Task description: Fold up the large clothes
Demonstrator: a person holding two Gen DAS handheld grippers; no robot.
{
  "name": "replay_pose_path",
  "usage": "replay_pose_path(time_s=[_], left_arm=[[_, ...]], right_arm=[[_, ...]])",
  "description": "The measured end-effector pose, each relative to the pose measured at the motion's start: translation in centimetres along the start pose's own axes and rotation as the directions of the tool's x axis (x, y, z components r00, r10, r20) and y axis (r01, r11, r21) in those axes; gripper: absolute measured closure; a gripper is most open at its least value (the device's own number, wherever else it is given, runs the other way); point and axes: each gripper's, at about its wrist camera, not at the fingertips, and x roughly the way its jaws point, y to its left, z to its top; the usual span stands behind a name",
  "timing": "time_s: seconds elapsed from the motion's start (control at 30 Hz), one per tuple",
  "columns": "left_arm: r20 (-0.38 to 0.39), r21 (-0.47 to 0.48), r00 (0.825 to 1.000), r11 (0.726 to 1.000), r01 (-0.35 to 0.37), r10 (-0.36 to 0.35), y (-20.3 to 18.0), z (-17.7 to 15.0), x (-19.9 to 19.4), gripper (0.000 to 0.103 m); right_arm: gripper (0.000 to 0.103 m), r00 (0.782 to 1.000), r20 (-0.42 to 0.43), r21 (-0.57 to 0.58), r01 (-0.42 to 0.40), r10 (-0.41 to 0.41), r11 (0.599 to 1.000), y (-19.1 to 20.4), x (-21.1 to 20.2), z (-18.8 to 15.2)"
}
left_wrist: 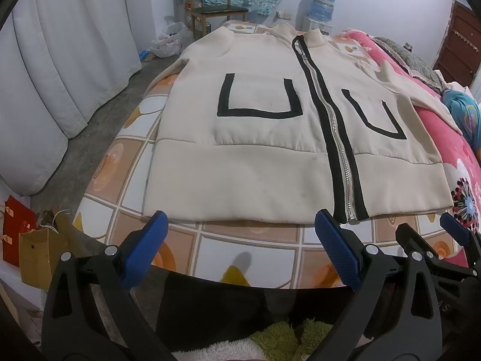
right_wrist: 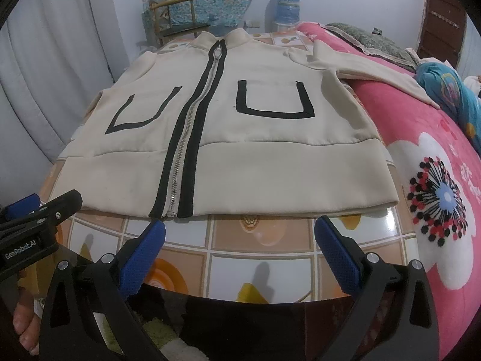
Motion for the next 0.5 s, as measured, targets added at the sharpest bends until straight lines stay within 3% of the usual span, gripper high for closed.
replay_pose_path(time_s=[0.5], left_arm=[[0.001,-0.002,1.0,1.0,0.0,0.0,0.49,0.1,0.38,0.008]], right_arm=[[0.006,1.0,-0.001,0.002,-0.002,0.002,1.0,-0.08,-0.12,-0.01]])
